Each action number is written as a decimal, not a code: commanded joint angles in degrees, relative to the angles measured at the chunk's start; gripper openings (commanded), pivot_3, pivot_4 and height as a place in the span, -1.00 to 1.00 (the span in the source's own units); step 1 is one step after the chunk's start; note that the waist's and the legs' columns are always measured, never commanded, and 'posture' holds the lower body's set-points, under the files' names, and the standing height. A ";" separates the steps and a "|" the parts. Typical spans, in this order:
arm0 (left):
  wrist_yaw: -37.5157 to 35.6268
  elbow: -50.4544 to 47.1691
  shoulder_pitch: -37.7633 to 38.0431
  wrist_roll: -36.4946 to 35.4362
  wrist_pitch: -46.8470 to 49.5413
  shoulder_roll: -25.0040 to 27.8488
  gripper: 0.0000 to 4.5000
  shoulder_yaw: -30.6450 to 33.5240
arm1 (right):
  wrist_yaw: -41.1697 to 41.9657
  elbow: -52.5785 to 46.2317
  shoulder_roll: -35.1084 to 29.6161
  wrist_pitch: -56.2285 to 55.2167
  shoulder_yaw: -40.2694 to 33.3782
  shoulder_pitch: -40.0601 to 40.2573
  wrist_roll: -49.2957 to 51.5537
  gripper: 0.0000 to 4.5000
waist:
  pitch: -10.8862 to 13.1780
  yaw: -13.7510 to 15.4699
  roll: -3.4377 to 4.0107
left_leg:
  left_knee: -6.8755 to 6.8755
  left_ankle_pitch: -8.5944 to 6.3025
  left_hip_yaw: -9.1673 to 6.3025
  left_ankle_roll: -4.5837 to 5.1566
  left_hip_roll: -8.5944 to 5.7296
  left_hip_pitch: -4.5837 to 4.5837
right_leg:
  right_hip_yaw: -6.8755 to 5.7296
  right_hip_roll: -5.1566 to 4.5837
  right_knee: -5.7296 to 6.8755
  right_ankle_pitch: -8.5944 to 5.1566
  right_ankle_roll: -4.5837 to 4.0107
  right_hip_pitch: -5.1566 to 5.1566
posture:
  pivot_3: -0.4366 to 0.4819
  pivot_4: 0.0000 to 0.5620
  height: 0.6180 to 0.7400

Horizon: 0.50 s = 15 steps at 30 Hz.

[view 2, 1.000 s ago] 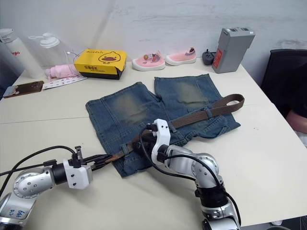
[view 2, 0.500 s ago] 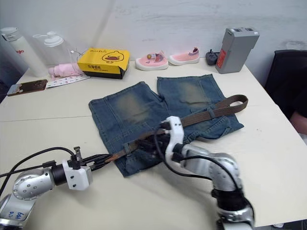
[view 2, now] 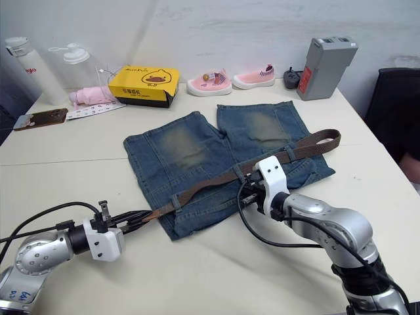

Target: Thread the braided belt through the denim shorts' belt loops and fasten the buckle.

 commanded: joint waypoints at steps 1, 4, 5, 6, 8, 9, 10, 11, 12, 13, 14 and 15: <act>-0.99 6.86 3.67 -2.77 -6.67 5.27 -1.00 6.75 | -0.46 3.25 0.54 0.52 2.81 1.23 -7.14 -0.99 | -0.08 -0.06 -0.13 | 0.00 0.00 -0.01 0.00 0.01 0.01 | 0.00 0.00 0.04 0.00 0.00 -0.01 | -0.05 -0.47 -0.89; -2.73 15.23 7.79 -4.02 -15.28 10.64 -1.00 11.31 | 0.55 3.27 1.90 0.74 3.20 1.36 -8.48 -0.99 | -0.19 -0.16 -0.34 | 0.00 0.00 0.00 -0.03 0.19 0.03 | -0.01 -0.03 0.07 -0.01 -0.01 -0.03 | -0.05 -0.47 -0.89; -3.37 20.71 9.40 -4.06 -19.65 13.44 -1.00 13.40 | 0.94 3.19 2.37 0.90 3.42 1.32 -9.02 -0.99 | -0.19 -0.09 -0.34 | 0.01 0.00 0.03 -0.03 0.17 0.02 | -0.03 -0.03 0.16 -0.02 -0.01 -0.08 | -0.05 -0.47 -0.89; -3.80 25.45 10.51 -4.07 -23.21 15.71 -1.00 14.97 | 1.22 3.17 2.82 1.05 3.49 1.29 -9.49 -0.99 | -0.22 -0.07 -0.40 | 0.01 0.00 0.03 -0.03 0.17 0.02 | -0.02 -0.03 0.16 -0.03 -0.02 -0.07 | -0.05 -0.47 -0.89; -4.05 35.67 12.00 -3.86 -29.79 20.42 -1.00 17.51 | 1.84 3.21 3.73 1.37 3.38 1.23 -10.29 -0.99 | -0.26 -0.18 -0.49 | 0.01 -0.02 0.01 -0.07 0.30 0.02 | -0.06 -0.02 0.23 -0.12 -0.14 -0.12 | -0.05 -0.47 -0.89; -3.60 41.14 12.18 -2.90 -32.97 22.83 -1.00 18.34 | 2.18 3.25 4.09 1.53 3.30 1.19 -10.63 -0.99 | -0.26 -0.18 -0.48 | 0.00 -0.03 0.00 -0.07 0.32 0.03 | -0.11 0.03 0.32 -0.20 -0.21 -0.15 | -0.05 -0.47 -0.89; -3.36 45.97 12.17 -2.40 -35.75 24.87 -1.00 18.69 | 2.45 3.29 4.51 1.67 3.14 1.23 -10.91 -0.99 | -0.27 -0.15 -0.42 | 0.00 -0.03 0.01 -0.07 0.32 0.03 | -0.12 0.02 0.32 -0.20 -0.21 -0.16 | -0.05 -0.47 -0.89; -3.19 49.51 12.10 -1.74 -37.83 26.58 -1.00 19.10 | 2.69 3.37 4.76 1.76 3.10 1.22 -11.22 -0.99 | -0.29 -0.19 -0.50 | 0.00 -0.03 0.03 -0.07 0.27 0.03 | -0.11 0.02 0.32 -0.21 -0.20 -0.15 | -0.05 -0.47 -0.89; -2.87 52.08 11.69 -1.40 -39.50 27.77 -1.00 18.80 | 2.93 3.41 5.01 1.90 3.02 1.22 -11.58 -0.99 | -0.30 -0.22 -0.59 | 0.00 -0.03 0.02 -0.07 0.19 0.05 | -0.09 0.02 0.45 -0.30 -0.02 -0.14 | -0.05 -0.47 -0.89; -2.51 53.13 11.45 -1.17 -40.60 28.92 -1.00 18.68 | 3.29 3.38 5.14 2.08 3.10 1.23 -11.89 -0.99 | -0.30 -0.24 -0.59 | 0.00 -0.05 0.02 -0.11 0.24 0.04 | -0.12 0.01 0.45 -0.31 -0.02 -0.16 | -0.05 -0.47 -0.89; -2.07 54.04 11.05 -0.92 -41.60 29.74 -1.00 18.33 | 3.62 3.34 5.25 2.24 3.16 1.23 -12.18 -0.99 | -0.30 -0.22 -0.58 | 0.00 -0.05 0.03 -0.11 0.23 0.03 | -0.14 0.02 0.48 -0.31 -0.01 -0.18 | -0.05 -0.47 -0.89; -1.61 54.86 10.62 -0.72 -42.48 30.32 -1.00 17.85 | 3.93 3.29 5.38 2.38 3.15 1.26 -12.49 -0.99 | -0.31 -0.19 -0.58 | 0.00 -0.06 0.02 -0.11 0.18 0.07 | -0.13 0.03 0.56 -0.31 -0.01 -0.17 | -0.05 -0.47 -0.89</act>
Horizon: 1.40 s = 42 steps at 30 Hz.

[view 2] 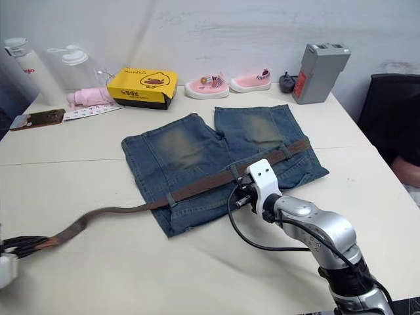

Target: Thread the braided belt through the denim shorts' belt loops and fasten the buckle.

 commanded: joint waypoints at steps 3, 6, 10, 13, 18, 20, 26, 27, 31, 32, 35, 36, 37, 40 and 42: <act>1.29 0.24 -0.06 -4.01 -3.46 1.64 -0.57 -1.44 | 1.13 2.52 0.68 2.98 0.76 1.16 -3.05 -1.00 | 0.00 -0.02 -0.01 | 0.00 0.00 -0.07 0.00 -0.08 0.01 | 0.02 0.02 0.05 0.05 0.10 0.02 | -0.05 -0.47 -0.89; 1.43 -7.84 -0.02 -9.07 1.55 0.60 -0.17 -2.88 | 1.54 2.70 1.24 3.69 0.39 1.05 -3.61 -1.00 | -0.01 -0.02 -0.01 | 0.00 0.00 -0.10 -0.01 -0.07 0.01 | 0.01 0.04 0.10 0.07 0.15 0.00 | -0.05 -0.47 -0.89; 0.95 -18.23 0.28 -13.72 9.13 -0.71 0.47 -2.55 | 1.99 2.79 2.38 4.92 -0.59 0.90 -4.14 -1.00 | -0.01 -0.19 -0.01 | 0.00 0.00 -0.18 -0.01 -0.07 0.02 | 0.00 0.07 0.11 0.07 0.16 0.03 | -0.05 -0.47 -0.89; 0.28 -31.15 0.87 -15.59 15.74 -1.37 1.00 -3.83 | 2.58 3.02 3.25 5.94 -1.76 0.53 -3.98 -0.57 | -0.01 -0.23 -0.01 | -0.01 0.00 -0.17 -0.01 -0.06 0.03 | 0.01 0.06 0.10 0.08 0.17 0.03 | -0.05 -0.47 -0.89; -1.01 -54.20 1.77 -21.43 33.07 -3.27 1.00 -9.95 | 4.98 1.67 3.99 9.37 -3.41 0.11 -2.07 0.49 | -0.01 -0.10 0.00 | 0.00 0.00 -0.15 0.00 -0.13 0.08 | 0.09 0.07 0.03 0.08 0.17 0.16 | -0.05 -0.47 -0.89; 0.15 -62.74 -1.76 -25.95 45.05 -5.06 1.00 -16.52 | 5.29 1.00 3.94 11.17 -5.72 -0.33 -0.90 0.89 | 0.02 -0.06 0.05 | 0.00 0.01 -0.17 0.00 -0.11 0.09 | 0.06 0.08 0.02 0.08 0.18 0.16 | -0.05 -0.47 -0.89; 1.15 -67.42 -19.55 -23.93 65.35 -16.94 1.00 -31.11 | 9.06 -3.52 1.16 16.25 -13.38 -2.30 5.08 0.99 | 0.30 0.54 0.49 | 0.00 0.07 -0.21 0.02 -0.25 0.10 | 0.09 0.05 -0.10 0.15 0.30 0.27 | -0.05 -0.47 -0.89; 0.54 -66.24 -22.01 -22.17 66.01 -19.46 1.00 -33.55 | 9.64 -4.20 0.83 17.24 -14.87 -2.91 6.60 0.99 | 0.33 0.76 0.53 | 0.00 0.08 -0.22 0.03 -0.25 0.07 | 0.07 0.04 -0.21 0.17 0.33 0.30 | -0.05 -0.47 -0.89; -1.99 -58.74 -27.45 -13.29 64.32 -25.69 1.00 -40.04 | 10.10 -5.53 1.34 20.87 -18.42 -5.16 11.20 0.99 | 0.38 0.98 0.63 | -0.06 0.12 -0.15 0.03 -0.27 0.00 | 0.13 0.00 -0.52 0.29 0.45 0.30 | -0.05 -0.47 -0.89; -2.18 -56.69 -28.48 -12.04 64.02 -27.19 1.00 -41.10 | 9.77 -5.57 1.75 21.80 -19.36 -5.85 12.10 0.99 | 0.39 0.80 0.63 | -0.05 0.12 -0.12 0.02 -0.26 -0.01 | 0.13 -0.03 -0.52 0.29 0.45 0.27 | -0.05 -0.47 -0.89; -3.07 -52.41 -30.19 -8.68 62.26 -29.77 1.00 -42.49 | 9.49 -5.53 1.05 23.59 -21.69 -7.59 13.53 0.99 | 0.39 0.54 0.62 | -0.14 0.16 -0.17 -0.04 -0.11 -0.13 | 0.12 -0.05 -0.77 0.31 0.48 0.23 | -0.05 -0.47 -0.89; -3.27 -51.07 -30.40 -7.49 61.40 -30.14 0.76 -42.66 | 10.06 -5.09 -0.16 23.78 -22.88 -8.21 13.79 1.00 | 0.41 0.53 0.67 | -0.14 0.19 -0.19 -0.10 -0.14 -0.08 | 0.10 -0.04 -0.78 0.31 0.47 0.28 | -0.05 -0.47 -0.89; -3.22 -50.07 -30.52 -6.72 61.01 -30.52 0.63 -42.59 | 11.16 -4.91 -2.07 23.08 -23.66 -8.55 13.50 1.00 | 0.45 0.63 0.74 | -0.14 0.18 -0.14 -0.09 -0.15 -0.08 | 0.11 -0.06 -0.91 0.31 0.48 0.30 | -0.05 -0.47 -0.89; -2.74 -48.02 -31.25 -5.60 60.34 -31.25 0.07 -41.49 | 22.22 -5.90 -16.85 9.22 -19.57 -4.51 4.01 1.00 | 0.55 1.80 0.80 | -0.12 0.27 -0.09 0.08 -0.28 -0.14 | 0.13 -0.09 -1.11 0.37 0.53 0.37 | -0.05 -0.47 -0.89; -2.79 -46.61 -31.75 -5.01 59.34 -31.20 -0.25 -40.81 | 28.72 -5.18 -25.75 -4.92 -14.51 -0.15 -6.41 1.00 | 0.60 2.23 0.85 | -0.18 0.31 -0.16 0.14 -0.30 -0.12 | 0.05 -0.05 -1.45 0.63 1.03 0.56 | -0.05 -0.47 -0.89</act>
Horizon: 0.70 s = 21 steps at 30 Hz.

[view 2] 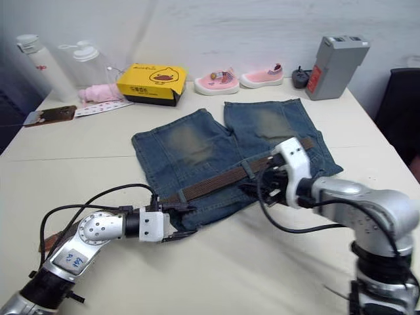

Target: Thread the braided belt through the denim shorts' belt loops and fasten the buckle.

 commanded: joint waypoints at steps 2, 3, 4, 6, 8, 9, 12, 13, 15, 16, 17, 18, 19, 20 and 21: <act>0.25 6.08 -1.53 3.13 -1.33 1.89 -0.38 3.73 | 15.81 4.35 -16.77 -34.88 9.25 8.92 -24.15 1.00 | 0.12 -0.36 -0.05 | -0.16 0.02 0.09 0.00 0.05 0.18 | -0.07 -0.01 -0.31 0.20 0.43 0.28 | -0.05 -0.47 -0.89; -0.33 7.43 -2.17 2.82 -2.58 3.00 -0.38 4.95 | 17.77 8.47 -19.71 -44.37 11.83 10.23 -30.44 1.00 | 0.21 -0.53 -0.16 | -0.33 0.05 0.17 -0.01 0.07 0.31 | -0.06 -0.03 -0.41 0.28 0.59 0.40 | -0.05 -0.47 -0.89; -0.95 8.58 -2.66 2.47 -3.69 3.94 -0.38 5.86 | 19.07 12.10 -21.53 -52.15 13.94 10.94 -35.50 1.00 | 0.33 -0.80 -0.24 | -0.45 0.13 0.24 -0.05 0.07 0.44 | -0.05 -0.06 -0.48 0.29 0.63 0.45 | -0.05 -0.47 -0.89; -2.59 10.64 -3.46 1.02 -5.73 5.36 -0.38 7.42 | 19.33 18.76 -22.08 -63.50 17.78 9.82 -43.34 1.00 | 0.56 -1.83 -0.30 | -0.61 0.17 0.51 -0.10 0.24 0.61 | -0.01 -0.13 -0.51 0.27 0.70 0.48 | -0.05 -0.47 -0.89; -5.05 12.82 -4.24 -0.56 -7.56 6.66 -0.38 8.53 | 18.00 24.24 -19.55 -70.20 21.07 6.75 -49.40 1.00 | 0.67 -2.64 -0.15 | -0.69 0.17 0.66 -0.12 0.37 0.74 | 0.03 -0.12 -0.43 0.25 0.69 0.44 | -0.05 -0.47 -0.89; -6.42 13.99 -4.67 -0.98 -8.63 7.48 -0.38 8.91 | 17.04 26.55 -17.86 -72.32 22.65 5.16 -52.25 1.00 | 0.69 -3.03 -0.15 | -0.72 0.15 0.80 -0.14 0.48 0.77 | 0.04 -0.13 -0.40 0.24 0.69 0.40 | -0.05 -0.47 -0.89; -9.65 17.50 -5.81 -1.92 -11.14 9.18 -0.38 9.90 | 13.69 32.89 -13.27 -77.07 25.74 1.01 -60.26 1.00 | 0.61 -3.69 -0.35 | -0.78 0.08 0.94 -0.25 0.92 0.88 | 0.03 -0.02 -0.33 0.24 0.69 0.38 | -0.05 -0.47 -0.89; -10.49 18.59 -6.13 -2.22 -11.68 9.53 -0.38 10.19 | 13.11 34.44 -12.10 -78.16 26.24 0.08 -61.92 1.00 | 0.56 -3.74 -0.45 | -0.77 0.06 0.93 -0.29 0.96 0.93 | 0.02 0.02 -0.26 0.25 0.70 0.35 | -0.05 -0.47 -0.89; -11.83 22.09 -7.59 -2.58 -13.11 10.33 -0.38 11.12 | 12.37 37.29 -9.33 -80.13 27.49 -2.15 -64.75 1.00 | 0.43 -3.78 -0.67 | -0.69 0.01 0.94 -0.37 1.01 0.95 | -0.02 0.05 -0.07 0.25 0.71 0.20 | -0.05 -0.47 -0.89; -12.28 24.21 -8.60 -2.40 -14.07 10.68 -0.41 11.49 | 13.03 38.45 -8.23 -79.71 27.89 -2.83 -65.35 0.88 | 0.37 -3.75 -0.77 | -0.67 0.01 0.97 -0.38 1.01 0.95 | -0.02 0.06 0.01 0.25 0.71 0.15 | -0.05 -0.47 -0.89; -12.67 25.77 -9.34 -2.27 -14.85 10.87 -0.42 11.72 | 13.60 39.32 -7.42 -79.43 28.04 -3.25 -65.81 0.76 | 0.32 -3.70 -0.84 | -0.62 0.01 0.96 -0.39 1.03 0.88 | -0.02 0.08 0.07 0.25 0.71 0.04 | -0.05 -0.47 -0.89; -12.80 27.57 -10.30 -1.84 -15.77 11.08 -0.42 11.87 | 14.75 40.22 -6.90 -79.15 28.14 -3.38 -65.86 0.58 | 0.29 -3.64 -0.89 | -0.57 0.01 0.96 -0.39 1.03 0.81 | -0.02 0.11 0.17 0.25 0.71 -0.07 | -0.05 -0.47 -0.89; -12.92 28.93 -11.01 -1.54 -16.54 11.18 -0.42 11.93 | 15.59 40.88 -6.51 -79.10 28.11 -3.44 -65.96 0.41 | 0.25 -3.59 -0.94 | -0.53 0.00 0.96 -0.40 1.02 0.78 | -0.05 0.12 0.24 0.25 0.71 -0.15 | -0.05 -0.47 -0.89; -13.05 29.87 -11.50 -1.37 -17.16 11.15 -0.42 11.92 | 16.11 41.30 -6.23 -79.28 27.95 -3.46 -66.10 0.15 | 0.22 -3.58 -0.96 | -0.47 0.00 0.98 -0.40 0.98 0.75 | -0.07 0.12 0.39 0.25 0.71 -0.21 | -0.05 -0.47 -0.89; -13.11 31.53 -12.41 -0.99 -17.94 11.29 -0.42 12.07 | 18.45 40.45 -6.21 -77.82 27.50 -2.59 -64.61 -0.04 | 0.21 -3.52 -0.99 | -0.43 -0.02 1.01 -0.42 0.97 0.74 | -0.08 0.11 0.49 0.25 0.71 -0.27 | -0.05 -0.47 -0.89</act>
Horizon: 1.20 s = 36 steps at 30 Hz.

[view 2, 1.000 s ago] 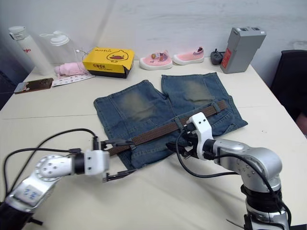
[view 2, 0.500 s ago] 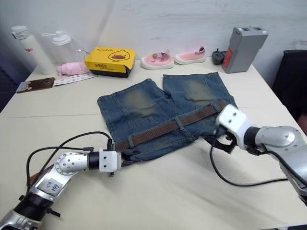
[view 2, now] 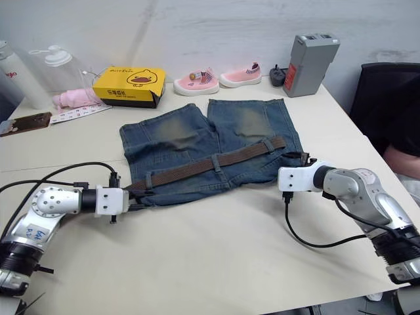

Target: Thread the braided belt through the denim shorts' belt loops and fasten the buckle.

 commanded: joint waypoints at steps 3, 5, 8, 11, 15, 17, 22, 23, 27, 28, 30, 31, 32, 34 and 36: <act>-0.55 7.42 -3.56 1.91 -3.66 1.57 -0.42 2.07 | 11.16 -4.65 0.46 8.74 -0.68 4.90 5.73 -0.74 | -0.12 0.25 -0.13 | 0.12 -0.03 0.01 0.00 -0.01 -0.11 | -0.03 0.01 0.15 0.00 0.00 -0.12 | -0.05 -0.47 -0.89; -0.33 9.28 -4.37 2.44 -4.71 1.64 -0.42 2.17 | 15.31 -11.38 0.12 13.65 -1.73 7.68 9.87 -0.99 | -0.19 0.45 -0.06 | 0.24 -0.11 -0.04 0.02 0.00 -0.18 | -0.08 0.00 0.30 -0.03 -0.05 -0.19 | -0.05 -0.47 -0.89; -0.09 11.74 -5.04 3.11 -6.09 1.69 -0.42 2.33 | 19.20 -20.73 -0.73 20.01 -2.98 11.36 13.06 -0.99 | -0.28 1.15 0.07 | 0.43 -0.31 -0.42 -0.04 0.02 -0.29 | -0.18 0.02 0.53 -0.08 -0.15 -0.25 | -0.05 -0.47 -0.89; -0.17 13.22 -5.27 3.62 -6.85 1.70 -0.42 2.50 | 19.51 -24.79 -0.71 23.17 -3.61 12.54 12.50 -0.99 | -0.36 1.46 0.10 | 0.43 -0.45 -0.77 -0.12 0.03 -0.29 | -0.39 -0.02 0.43 -0.13 -0.23 -0.23 | -0.05 -0.47 -0.89; -0.91 11.88 -3.45 3.08 -7.30 1.82 -0.42 2.69 | 19.19 -26.82 -1.88 25.16 -3.99 14.70 9.92 -0.99 | -0.43 1.59 0.21 | 0.45 -0.45 -0.78 -0.13 0.03 -0.35 | -1.00 -0.09 0.27 -0.14 -0.25 -0.19 | -0.05 -0.47 -0.89; -0.92 11.95 -3.33 3.02 -7.03 1.78 -0.42 2.92 | 19.71 -28.65 -2.18 25.50 -4.11 16.20 10.27 -0.99 | -0.49 1.66 0.21 | 0.47 -0.45 -0.82 -0.13 0.03 -0.39 | -1.17 -0.12 0.27 -0.14 -0.26 -0.18 | -0.05 -0.47 -0.89; -1.35 9.32 -2.11 1.70 -5.34 1.55 -0.42 3.48 | 18.86 -28.01 -2.31 25.14 -4.38 17.61 8.54 -0.99 | -0.64 1.67 0.22 | 0.50 -0.43 -0.96 -0.16 0.03 -0.52 | -1.26 -0.14 0.22 -0.14 -0.26 -0.20 | -0.05 -0.47 -0.89; -1.43 8.30 -1.56 0.98 -4.61 1.49 -0.42 3.85 | 19.50 -28.35 -2.50 26.32 -5.05 18.04 9.38 -0.99 | -0.66 1.67 0.21 | 0.51 -0.43 -0.96 -0.16 0.02 -0.54 | -1.27 -0.14 0.20 -0.14 -0.26 -0.20 | -0.05 -0.47 -0.89; -1.89 3.71 0.70 -2.01 -0.50 1.45 0.06 5.71 | 21.90 -31.71 -2.36 33.48 -9.13 18.83 15.01 -0.42 | -0.66 1.77 0.21 | 0.54 -0.43 -1.03 -0.16 0.01 -0.62 | -1.26 -0.15 0.16 -0.14 -0.26 -0.20 | -0.05 -0.47 -0.89; -1.58 2.67 1.28 -1.77 0.00 1.64 0.27 6.08 | 22.27 -32.10 -2.32 34.51 -10.09 18.78 16.15 -0.15 | -0.66 1.84 0.22 | 0.55 -0.43 -1.06 -0.16 -0.01 -0.64 | -1.27 -0.15 0.16 -0.14 -0.27 -0.20 | -0.05 -0.47 -0.89; -0.74 0.24 2.70 -1.49 2.03 2.07 0.63 7.04 | 22.90 -32.50 -2.00 36.73 -12.41 18.17 18.93 0.21 | -0.67 2.02 0.21 | 0.55 -0.43 -1.09 -0.17 -0.01 -0.66 | -1.26 -0.16 0.09 -0.14 -0.27 -0.17 | -0.05 -0.47 -0.89; -1.17 -1.51 3.73 -2.41 3.62 2.40 0.79 7.65 | 23.34 -32.62 -1.80 38.37 -13.96 17.38 20.89 0.40 | -0.66 2.02 0.22 | 0.55 -0.43 -1.10 -0.17 -0.01 -0.67 | -1.26 -0.17 0.05 -0.14 -0.27 -0.16 | -0.05 -0.47 -0.89; -1.39 -3.40 4.73 -3.58 5.80 2.67 0.98 8.41 | 23.92 -32.70 -1.66 40.27 -15.63 16.37 23.16 0.62 | -0.66 2.00 0.23 | 0.55 -0.43 -1.09 -0.17 0.00 -0.66 | -1.26 -0.19 0.03 -0.14 -0.27 -0.15 | -0.05 -0.47 -0.89; -1.89 -7.38 6.71 -6.64 10.47 3.32 1.00 10.19 | 26.24 -33.11 -1.44 45.22 -19.75 14.05 29.84 0.79 | -0.53 1.85 0.43 | 0.55 -0.43 -1.07 -0.17 0.00 -0.68 | -1.25 -0.22 -0.04 -0.14 -0.27 -0.14 | -0.05 -0.47 -0.89; -2.26 -11.29 8.20 -8.98 14.98 4.05 1.00 11.72 | 29.17 -33.48 -2.11 49.82 -22.77 12.21 36.28 0.91 | -0.25 1.68 0.83 | 0.56 -0.42 -1.04 -0.17 0.00 -0.73 | -1.23 -0.24 -0.11 -0.14 -0.27 -0.16 | -0.05 -0.47 -0.89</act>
